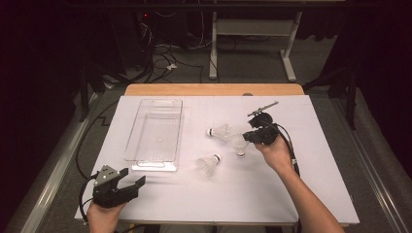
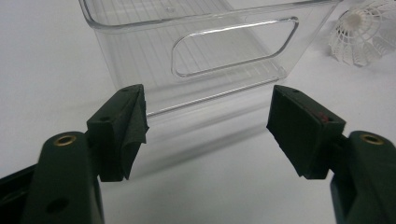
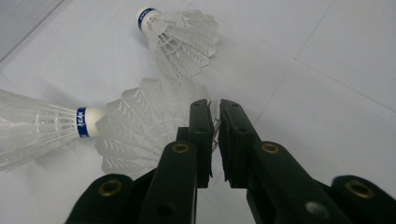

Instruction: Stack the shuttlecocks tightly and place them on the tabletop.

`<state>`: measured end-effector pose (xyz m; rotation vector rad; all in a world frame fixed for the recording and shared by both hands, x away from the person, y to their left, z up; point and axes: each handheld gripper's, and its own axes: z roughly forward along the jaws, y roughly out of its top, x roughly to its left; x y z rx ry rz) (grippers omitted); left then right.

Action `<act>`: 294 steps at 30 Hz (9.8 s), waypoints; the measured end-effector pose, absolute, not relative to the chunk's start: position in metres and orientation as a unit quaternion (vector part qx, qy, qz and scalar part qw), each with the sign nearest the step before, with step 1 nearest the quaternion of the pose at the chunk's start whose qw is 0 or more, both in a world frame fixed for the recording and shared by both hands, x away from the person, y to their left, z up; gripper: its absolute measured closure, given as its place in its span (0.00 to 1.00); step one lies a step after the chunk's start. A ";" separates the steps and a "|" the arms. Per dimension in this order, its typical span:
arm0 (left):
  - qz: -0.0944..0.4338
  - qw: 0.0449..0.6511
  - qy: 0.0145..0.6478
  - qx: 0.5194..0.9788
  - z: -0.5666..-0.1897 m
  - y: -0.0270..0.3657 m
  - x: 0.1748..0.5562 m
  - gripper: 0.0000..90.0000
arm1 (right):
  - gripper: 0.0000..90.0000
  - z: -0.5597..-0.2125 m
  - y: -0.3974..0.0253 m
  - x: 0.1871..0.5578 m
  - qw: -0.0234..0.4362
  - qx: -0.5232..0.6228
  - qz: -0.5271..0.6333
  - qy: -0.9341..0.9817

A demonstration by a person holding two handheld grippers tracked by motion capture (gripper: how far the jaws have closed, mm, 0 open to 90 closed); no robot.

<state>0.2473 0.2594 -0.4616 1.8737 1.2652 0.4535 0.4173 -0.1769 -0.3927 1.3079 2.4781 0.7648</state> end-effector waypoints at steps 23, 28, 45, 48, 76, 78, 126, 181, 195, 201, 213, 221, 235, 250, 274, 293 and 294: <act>0.176 0.408 0.508 0.738 -0.462 0.261 0.247 0.33 | 0.84 -0.405 -0.211 0.410 0.108 0.470 0.258 0.837; 0.176 0.408 0.508 0.738 -0.462 0.260 0.247 0.33 | 0.82 -0.409 -0.215 0.409 0.105 0.476 0.257 0.834; 0.177 0.407 0.509 0.737 -0.462 0.260 0.248 0.33 | 0.76 -0.426 -0.230 0.408 0.094 0.493 0.251 0.828; 0.176 0.406 0.510 0.738 -0.462 0.260 0.248 0.33 | 0.75 -0.430 -0.232 0.407 0.091 0.496 0.249 0.826; 0.176 0.407 0.511 0.737 -0.462 0.261 0.248 0.33 | 0.64 -0.438 -0.245 0.406 0.098 0.514 0.266 0.809; 0.176 0.407 0.511 0.736 -0.462 0.261 0.248 0.33 | 0.64 -0.438 -0.246 0.406 0.097 0.517 0.266 0.808; 0.178 0.408 0.511 0.735 -0.462 0.260 0.247 0.33 | 0.66 -0.422 -0.273 0.363 0.125 0.496 0.310 0.801; 0.178 0.408 0.510 0.736 -0.462 0.260 0.247 0.33 | 1.00 -0.429 -0.235 0.375 0.099 0.456 0.299 0.833; 0.178 0.409 0.511 0.735 -0.462 0.260 0.247 0.33 | 1.00 -0.414 -0.230 0.378 0.109 0.445 0.313 0.832; 0.179 0.410 0.511 0.735 -0.462 0.260 0.247 0.33 | 1.00 -0.412 -0.226 0.380 0.107 0.443 0.318 0.831; 0.178 0.410 0.510 0.735 -0.462 0.261 0.248 0.33 | 1.00 -0.404 -0.217 0.389 0.107 0.437 0.323 0.833; 0.178 0.411 0.510 0.735 -0.462 0.261 0.248 0.33 | 1.00 -0.405 -0.213 0.395 0.104 0.439 0.326 0.831; 0.181 0.410 0.509 0.735 -0.461 0.261 0.250 0.33 | 1.00 -0.409 -0.204 0.406 0.098 0.441 0.328 0.830; 0.178 0.410 0.508 0.736 -0.462 0.261 0.251 0.33 | 1.00 -0.412 -0.197 0.413 0.091 0.440 0.327 0.831; 0.179 0.409 0.505 0.739 -0.462 0.260 0.251 0.33 | 1.00 -0.415 -0.180 0.423 0.083 0.433 0.330 0.835; 0.177 0.410 0.502 0.740 -0.462 0.259 0.251 0.33 | 1.00 -0.414 -0.160 0.429 0.080 0.426 0.329 0.839; 0.177 0.409 0.501 0.742 -0.462 0.260 0.251 0.33 | 1.00 -0.415 -0.160 0.430 0.079 0.426 0.328 0.839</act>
